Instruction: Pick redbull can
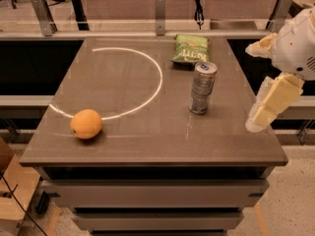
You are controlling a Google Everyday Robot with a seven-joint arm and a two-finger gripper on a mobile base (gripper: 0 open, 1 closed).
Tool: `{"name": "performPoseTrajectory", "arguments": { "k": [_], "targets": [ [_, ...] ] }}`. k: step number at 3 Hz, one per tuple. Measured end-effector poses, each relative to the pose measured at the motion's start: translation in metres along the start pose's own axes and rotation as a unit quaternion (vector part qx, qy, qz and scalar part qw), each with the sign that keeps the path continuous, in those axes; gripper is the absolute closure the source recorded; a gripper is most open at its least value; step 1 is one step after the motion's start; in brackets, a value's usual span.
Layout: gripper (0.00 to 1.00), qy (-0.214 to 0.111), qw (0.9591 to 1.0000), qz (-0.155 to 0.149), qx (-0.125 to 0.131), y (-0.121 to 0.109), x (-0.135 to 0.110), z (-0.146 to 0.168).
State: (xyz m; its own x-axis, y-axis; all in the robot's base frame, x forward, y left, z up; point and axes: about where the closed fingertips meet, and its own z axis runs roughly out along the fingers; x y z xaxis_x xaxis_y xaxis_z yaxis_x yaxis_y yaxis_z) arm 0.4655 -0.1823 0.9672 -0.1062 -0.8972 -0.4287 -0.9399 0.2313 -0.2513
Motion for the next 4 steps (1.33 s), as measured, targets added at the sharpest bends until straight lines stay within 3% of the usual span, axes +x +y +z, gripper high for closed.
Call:
{"name": "performPoseTrajectory", "arguments": {
  "k": [1, 2, 3, 4],
  "targets": [
    [0.0, -0.056, 0.9983, 0.017, 0.004, -0.004, -0.004, 0.018],
    [0.0, -0.146, 0.9879, 0.041, 0.033, -0.034, -0.025, 0.039],
    [0.0, -0.222, 0.9717, 0.062, 0.052, -0.064, -0.043, 0.06],
    [0.13, -0.275, 0.9565, 0.096, 0.021, -0.091, -0.048, 0.113]
  ]
}}
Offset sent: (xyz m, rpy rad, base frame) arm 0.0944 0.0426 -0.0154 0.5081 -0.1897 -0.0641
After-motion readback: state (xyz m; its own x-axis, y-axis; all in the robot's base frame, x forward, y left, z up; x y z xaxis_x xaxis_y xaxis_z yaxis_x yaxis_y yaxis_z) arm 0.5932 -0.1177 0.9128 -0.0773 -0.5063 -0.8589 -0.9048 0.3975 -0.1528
